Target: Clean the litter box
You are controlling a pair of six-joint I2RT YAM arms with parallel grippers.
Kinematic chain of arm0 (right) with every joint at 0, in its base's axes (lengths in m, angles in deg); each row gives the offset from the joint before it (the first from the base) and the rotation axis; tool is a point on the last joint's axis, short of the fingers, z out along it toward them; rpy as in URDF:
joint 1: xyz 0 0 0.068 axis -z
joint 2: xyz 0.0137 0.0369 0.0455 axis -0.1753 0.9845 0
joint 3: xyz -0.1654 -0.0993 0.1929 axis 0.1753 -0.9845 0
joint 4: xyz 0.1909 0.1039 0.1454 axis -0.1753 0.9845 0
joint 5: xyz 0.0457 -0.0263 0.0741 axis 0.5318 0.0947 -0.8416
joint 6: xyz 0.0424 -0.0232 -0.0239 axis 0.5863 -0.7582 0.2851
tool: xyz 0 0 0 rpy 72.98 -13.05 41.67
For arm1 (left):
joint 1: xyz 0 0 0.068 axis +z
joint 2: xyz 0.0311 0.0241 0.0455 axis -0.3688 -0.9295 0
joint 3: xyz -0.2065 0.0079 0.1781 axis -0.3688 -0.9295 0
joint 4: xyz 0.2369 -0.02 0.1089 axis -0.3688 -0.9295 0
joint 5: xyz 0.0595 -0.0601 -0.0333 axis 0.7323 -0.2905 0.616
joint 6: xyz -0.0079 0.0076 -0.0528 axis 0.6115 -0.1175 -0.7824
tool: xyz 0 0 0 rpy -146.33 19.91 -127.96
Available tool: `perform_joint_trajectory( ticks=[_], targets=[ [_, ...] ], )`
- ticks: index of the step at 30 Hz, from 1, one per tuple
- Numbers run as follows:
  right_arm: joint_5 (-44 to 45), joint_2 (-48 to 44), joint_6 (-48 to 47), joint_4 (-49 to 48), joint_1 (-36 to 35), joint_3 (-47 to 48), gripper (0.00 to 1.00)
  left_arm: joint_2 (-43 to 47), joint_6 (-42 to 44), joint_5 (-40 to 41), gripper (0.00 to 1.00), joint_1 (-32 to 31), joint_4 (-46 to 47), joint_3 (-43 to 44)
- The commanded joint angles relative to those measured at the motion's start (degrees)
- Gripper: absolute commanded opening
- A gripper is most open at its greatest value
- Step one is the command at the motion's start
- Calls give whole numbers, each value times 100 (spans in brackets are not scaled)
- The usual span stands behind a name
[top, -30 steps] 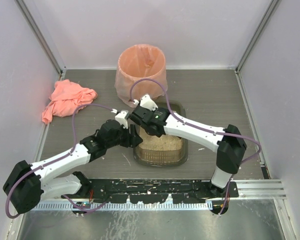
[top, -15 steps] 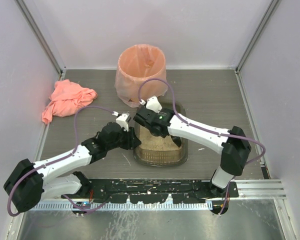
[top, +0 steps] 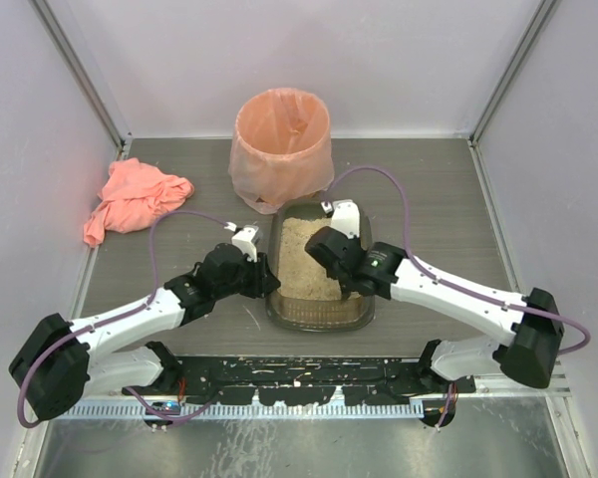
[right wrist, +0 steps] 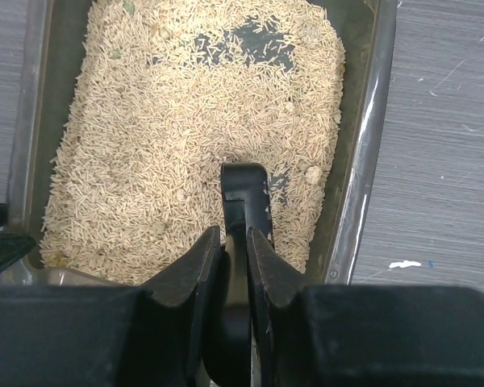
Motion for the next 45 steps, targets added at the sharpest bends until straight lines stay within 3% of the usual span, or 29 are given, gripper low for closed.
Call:
perform_joint_trajectory(
  ticks=[1, 8, 25, 35, 45],
  targets=[
    [-531, -510, 980, -1137, -41, -635, 1, -99, 43, -299, 33, -140, 423, 97],
    [-622, -1049, 1180, -1479, 209, -1187, 1, -184, 66, -334, 32, -147, 404, 164],
    [-2683, -1647, 1212, -3153, 1265, -2759, 1, -311, 85, -366, 31, -152, 386, 257],
    [-3307, -1102, 1752, -4462, 1512, -3597, 0, -426, 125, -413, 30, -172, 386, 353],
    [-4207, -74, 3069, -7029, 1495, -4576, 1, -489, 121, -422, 29, -203, 395, 374]
  ],
)
